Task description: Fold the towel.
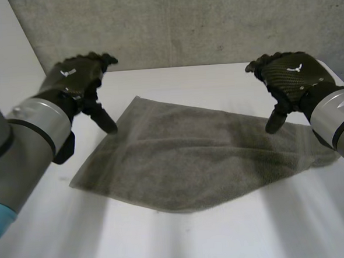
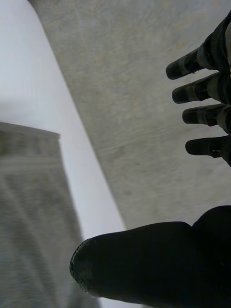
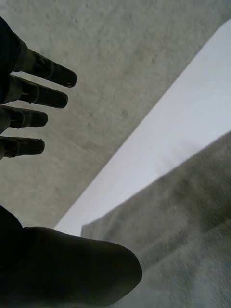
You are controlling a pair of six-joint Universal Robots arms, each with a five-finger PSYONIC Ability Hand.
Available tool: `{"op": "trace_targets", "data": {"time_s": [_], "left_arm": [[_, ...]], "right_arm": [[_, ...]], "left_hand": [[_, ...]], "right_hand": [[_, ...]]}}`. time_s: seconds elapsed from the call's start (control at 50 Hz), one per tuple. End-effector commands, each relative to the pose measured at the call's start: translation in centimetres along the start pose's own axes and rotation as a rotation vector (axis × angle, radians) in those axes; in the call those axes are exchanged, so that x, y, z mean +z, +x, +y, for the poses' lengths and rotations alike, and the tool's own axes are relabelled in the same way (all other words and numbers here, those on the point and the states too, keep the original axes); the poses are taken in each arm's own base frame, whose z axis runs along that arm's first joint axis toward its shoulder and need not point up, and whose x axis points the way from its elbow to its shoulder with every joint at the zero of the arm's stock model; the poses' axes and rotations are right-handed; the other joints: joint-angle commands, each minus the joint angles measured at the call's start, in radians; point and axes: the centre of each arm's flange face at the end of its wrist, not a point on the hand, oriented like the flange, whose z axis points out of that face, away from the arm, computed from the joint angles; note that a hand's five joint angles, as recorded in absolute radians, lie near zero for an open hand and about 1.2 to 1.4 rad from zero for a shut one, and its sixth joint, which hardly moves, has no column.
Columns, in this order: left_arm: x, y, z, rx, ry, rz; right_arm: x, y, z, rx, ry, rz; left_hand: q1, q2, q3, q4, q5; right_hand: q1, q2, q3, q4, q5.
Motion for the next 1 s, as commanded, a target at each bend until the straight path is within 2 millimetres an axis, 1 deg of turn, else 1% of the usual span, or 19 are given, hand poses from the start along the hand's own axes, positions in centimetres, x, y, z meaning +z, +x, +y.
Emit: {"op": "trace_targets", "data": {"time_s": [0.02,0.04,0.08,0.1,0.12,0.14,0.16,0.2,0.26,0.34,0.36,0.4,0.46,0.5,0.58,0.62,0.76,0.88,1.0], "left_arm": [[0.3,0.8,4.1,0.193,-0.129,0.039],[0.3,0.8,4.1,0.193,-0.129,0.039],[-0.3,1.4,5.9,0.227,-0.177,0.072],[-0.3,1.4,5.9,0.227,-0.177,0.073],[-0.6,1.7,6.5,0.228,-0.188,0.097],[-0.6,1.7,6.5,0.228,-0.188,0.097],[-0.8,2.0,7.3,0.226,-0.198,0.127],[-1.3,2.4,8.8,0.222,-0.208,0.175],[-1.4,2.5,9.4,0.220,-0.210,0.186],[-1.7,2.4,11.1,0.218,-0.202,0.191],[-1.6,2.2,11.5,0.216,-0.201,0.185],[-1.7,2.2,11.8,0.216,-0.197,0.183],[-1.6,1.9,12.2,0.214,-0.193,0.175],[-1.5,1.7,12.3,0.211,-0.191,0.168],[-1.5,1.1,12.8,0.204,-0.207,0.164],[-1.5,1.2,13.0,0.201,-0.210,0.178],[-1.1,0.8,13.1,0.191,-0.193,0.189],[-1.0,0.7,13.3,0.197,-0.201,0.185],[-0.9,0.6,13.3,0.198,-0.201,0.185]], "right_arm": [[-0.3,-0.9,1.4,-0.083,-0.086,-0.050],[-0.4,-1.1,1.9,-0.118,-0.108,-0.062],[-0.7,-1.3,2.5,-0.156,-0.127,-0.084],[-0.9,-1.8,3.0,-0.184,-0.136,-0.121],[-1.2,-2.4,3.6,-0.200,-0.142,-0.166],[-1.2,-2.4,3.6,-0.200,-0.142,-0.167],[-1.5,-2.9,4.3,-0.207,-0.155,-0.207],[-1.7,-3.3,4.9,-0.204,-0.167,-0.240],[-2.5,-4.2,6.2,-0.178,-0.189,-0.307],[-3.3,-5.4,8.2,-0.141,-0.203,-0.364],[-3.3,-5.4,8.2,-0.141,-0.203,-0.364],[-3.5,-6.1,9.4,-0.093,-0.183,-0.363],[-3.5,-6.3,9.9,-0.065,-0.165,-0.355],[-3.2,-6.5,10.4,0.016,-0.131,-0.331],[-2.9,-6.9,11.2,0.101,-0.133,-0.328],[-2.7,-7.5,12.2,0.141,-0.164,-0.332],[-2.8,-8.6,13.0,0.129,-0.186,-0.363],[-2.5,-8.7,13.7,0.125,-0.195,-0.345],[-1.6,-8.8,14.1,0.121,-0.161,-0.335]], "left_hand": [[0.010,0.013,0.012,0.012,-0.023],[0.010,0.013,0.012,0.012,-0.023],[0.007,0.010,0.009,0.009,-0.026],[0.007,0.010,0.009,0.009,-0.026],[0.007,0.010,0.009,0.009,-0.026],[0.007,0.010,0.009,0.009,-0.026],[0.010,0.013,0.012,0.012,-0.023],[0.019,0.021,0.021,0.021,-0.014],[0.022,0.024,0.024,0.024,-0.011],[0.031,0.033,0.033,0.032,-0.003],[0.031,0.033,0.033,0.032,-0.003],[0.031,0.033,0.033,0.032,-0.003],[0.037,0.039,0.038,0.038,0.003],[0.037,0.039,0.039,0.038,0.003],[0.037,0.039,0.039,0.038,0.003],[0.037,0.039,0.039,0.038,0.003],[0.037,0.039,0.039,0.038,0.003],[0.037,0.039,0.039,0.038,0.003],[0.051,0.054,0.053,0.053,0.018]], "right_hand": [[-0.030,-0.067,-0.073,-0.090,-0.060],[-0.030,-0.067,-0.073,-0.090,-0.060],[-0.030,-0.067,-0.073,-0.090,-0.060],[-0.030,-0.067,-0.073,-0.090,-0.060],[-0.030,-0.067,-0.073,-0.090,-0.060],[-0.030,-0.067,-0.073,-0.090,-0.060],[-0.030,-0.067,-0.073,-0.090,-0.060],[-0.030,-0.067,-0.073,-0.090,-0.060],[-0.030,-0.067,-0.073,-0.090,-0.060],[-0.030,-0.067,-0.073,-0.090,-0.060],[-0.030,-0.067,-0.073,-0.090,-0.060],[-0.006,-0.042,-0.048,-0.065,-0.035],[0.047,0.011,0.005,-0.012,0.018],[0.191,0.154,0.148,0.131,0.161],[0.197,0.161,0.155,0.138,0.167],[0.185,0.149,0.143,0.126,0.156],[0.165,0.129,0.122,0.105,0.135],[0.147,0.111,0.105,0.088,0.118],[0.203,0.167,0.160,0.143,0.173]]}}
